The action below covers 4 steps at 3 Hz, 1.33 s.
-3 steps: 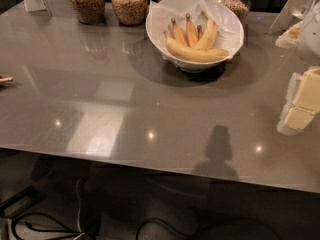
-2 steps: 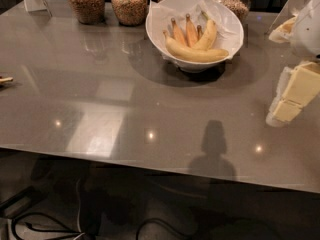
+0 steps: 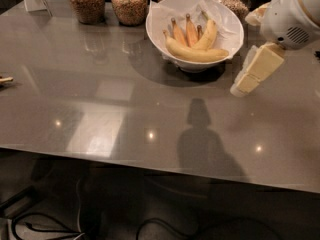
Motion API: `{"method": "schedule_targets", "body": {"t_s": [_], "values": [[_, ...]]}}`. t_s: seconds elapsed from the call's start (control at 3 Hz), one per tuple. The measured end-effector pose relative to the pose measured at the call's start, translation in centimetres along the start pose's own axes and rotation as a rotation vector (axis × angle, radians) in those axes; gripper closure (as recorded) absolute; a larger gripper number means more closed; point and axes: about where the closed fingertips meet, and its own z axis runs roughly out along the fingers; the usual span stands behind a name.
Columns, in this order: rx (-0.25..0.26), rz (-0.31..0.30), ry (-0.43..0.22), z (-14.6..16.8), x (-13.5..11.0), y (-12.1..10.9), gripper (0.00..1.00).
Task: Pick banana from white bowl
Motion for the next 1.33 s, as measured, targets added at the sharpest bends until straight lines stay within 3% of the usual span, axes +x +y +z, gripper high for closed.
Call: {"method": "schedule_targets", "body": {"t_s": [0.67,1.33], "values": [[0.002,0.05,-0.062,5.7,-2.3,-6.0,0.0],[-0.026,0.111,-0.129,10.9,-4.0,-9.4,0.0]]}}
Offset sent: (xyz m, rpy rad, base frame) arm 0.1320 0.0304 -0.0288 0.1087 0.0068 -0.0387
